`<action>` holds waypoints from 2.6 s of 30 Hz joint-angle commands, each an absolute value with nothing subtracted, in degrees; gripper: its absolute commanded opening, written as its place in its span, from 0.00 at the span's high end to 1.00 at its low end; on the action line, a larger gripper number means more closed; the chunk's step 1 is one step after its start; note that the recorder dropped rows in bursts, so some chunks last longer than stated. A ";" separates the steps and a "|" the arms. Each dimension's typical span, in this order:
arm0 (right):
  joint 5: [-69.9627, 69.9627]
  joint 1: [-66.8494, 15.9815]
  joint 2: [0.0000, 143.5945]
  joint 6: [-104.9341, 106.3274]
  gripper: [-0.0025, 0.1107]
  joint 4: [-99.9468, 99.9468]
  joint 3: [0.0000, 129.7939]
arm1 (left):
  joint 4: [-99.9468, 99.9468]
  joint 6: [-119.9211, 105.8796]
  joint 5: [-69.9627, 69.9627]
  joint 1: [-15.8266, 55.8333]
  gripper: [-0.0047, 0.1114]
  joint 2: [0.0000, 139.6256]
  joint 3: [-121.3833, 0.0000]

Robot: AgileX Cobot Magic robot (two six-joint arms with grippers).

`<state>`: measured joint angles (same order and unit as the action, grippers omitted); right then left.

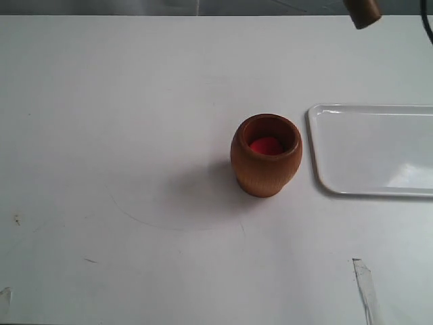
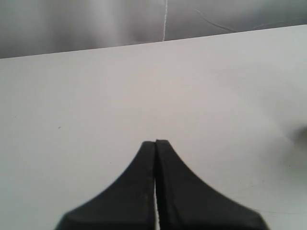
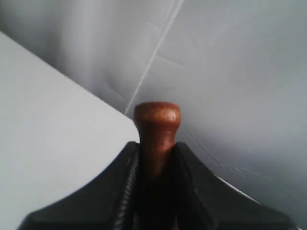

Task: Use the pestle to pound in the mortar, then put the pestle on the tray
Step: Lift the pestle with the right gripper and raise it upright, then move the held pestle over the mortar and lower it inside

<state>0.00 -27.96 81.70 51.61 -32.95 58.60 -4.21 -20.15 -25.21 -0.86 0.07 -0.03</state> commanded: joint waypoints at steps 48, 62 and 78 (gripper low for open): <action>-69.96 -37.32 96.92 -8.97 0.98 11.42 25.41 | -3.79 -19.68 -25.03 -0.42 0.96 0.00 0.00; -69.96 -38.91 101.32 -7.63 0.98 9.96 25.49 | -3.79 -19.68 -25.03 -0.42 0.96 0.00 0.00; -69.96 -38.91 83.75 -5.35 0.98 12.36 25.49 | -3.79 -19.68 -25.03 -0.42 0.96 0.00 0.00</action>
<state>-70.26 -38.65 80.21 -5.92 11.93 25.27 -4.21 -20.15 -25.21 -0.86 0.07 -0.03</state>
